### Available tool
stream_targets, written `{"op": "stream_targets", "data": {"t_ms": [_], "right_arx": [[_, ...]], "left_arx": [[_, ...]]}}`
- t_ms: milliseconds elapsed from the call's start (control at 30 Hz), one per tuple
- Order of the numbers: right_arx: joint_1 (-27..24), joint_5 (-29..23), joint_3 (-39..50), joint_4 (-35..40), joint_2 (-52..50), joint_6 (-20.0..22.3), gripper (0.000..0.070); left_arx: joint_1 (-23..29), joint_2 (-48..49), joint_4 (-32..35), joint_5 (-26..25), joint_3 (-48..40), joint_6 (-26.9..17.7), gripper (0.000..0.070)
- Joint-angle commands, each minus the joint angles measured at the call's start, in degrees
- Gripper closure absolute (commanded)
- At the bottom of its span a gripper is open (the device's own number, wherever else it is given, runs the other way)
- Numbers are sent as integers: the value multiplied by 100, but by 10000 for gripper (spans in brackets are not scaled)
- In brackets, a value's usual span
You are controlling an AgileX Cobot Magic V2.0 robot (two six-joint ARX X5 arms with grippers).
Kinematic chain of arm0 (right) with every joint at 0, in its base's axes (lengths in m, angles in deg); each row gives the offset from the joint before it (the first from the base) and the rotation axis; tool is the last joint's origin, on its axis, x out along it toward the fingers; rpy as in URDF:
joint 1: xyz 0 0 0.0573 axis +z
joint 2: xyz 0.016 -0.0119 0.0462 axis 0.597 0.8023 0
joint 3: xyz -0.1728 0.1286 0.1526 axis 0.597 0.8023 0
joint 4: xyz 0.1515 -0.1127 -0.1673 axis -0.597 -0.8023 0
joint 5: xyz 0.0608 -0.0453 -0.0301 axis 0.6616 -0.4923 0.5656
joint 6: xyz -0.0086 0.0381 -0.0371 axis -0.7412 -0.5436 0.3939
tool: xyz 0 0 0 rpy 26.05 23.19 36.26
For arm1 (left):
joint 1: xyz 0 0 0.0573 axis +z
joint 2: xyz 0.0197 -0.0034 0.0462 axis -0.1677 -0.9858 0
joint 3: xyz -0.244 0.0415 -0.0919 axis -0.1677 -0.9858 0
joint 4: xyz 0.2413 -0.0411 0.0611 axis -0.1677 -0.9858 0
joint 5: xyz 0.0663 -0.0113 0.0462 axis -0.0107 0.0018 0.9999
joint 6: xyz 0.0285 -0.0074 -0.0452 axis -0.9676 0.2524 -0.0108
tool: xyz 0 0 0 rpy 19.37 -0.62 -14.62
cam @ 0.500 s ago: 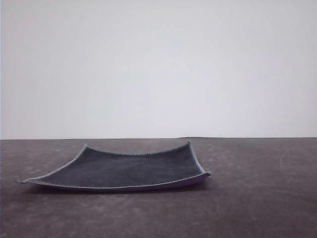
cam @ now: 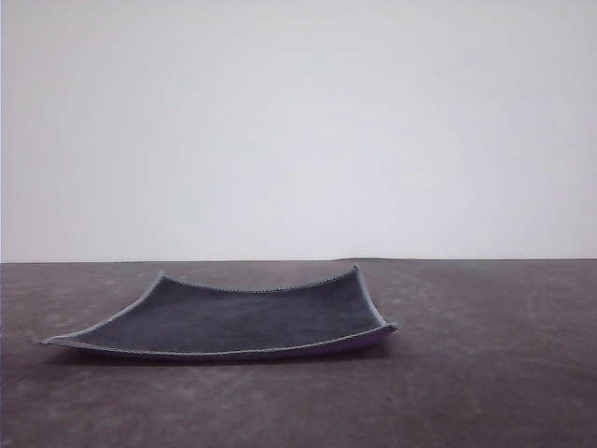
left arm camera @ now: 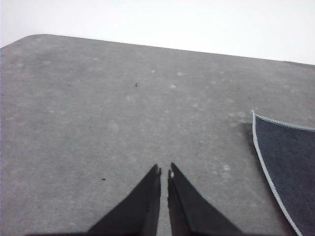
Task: Fold clothes
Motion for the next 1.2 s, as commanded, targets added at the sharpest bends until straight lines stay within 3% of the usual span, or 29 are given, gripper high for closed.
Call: {"op": "stream_targets", "data": {"t_ms": [0,733,833,967,1100,1167], "right_arx": [[-13,-15,31,57,-17,-94,695],[-13,5,31,55,-17,-84,695],[-13,57,31,57,-17,-118,695],[-11,353,30,61,-17,-650,695],[2,651,-98,96,-11,-1240,696],[4,643,-304,83,36,-1583,696]], "left_arx": [[11,7,-28,0,-111,7,684],[11,7,-27,-2,-111,15,684],[11,7,-35,-4,-111,371,684],[11,7,-32,-32,-111,639,684],[4,4,159,-618,26,1062,684],[-27,-43,275,-669,231,1243,684]]}}
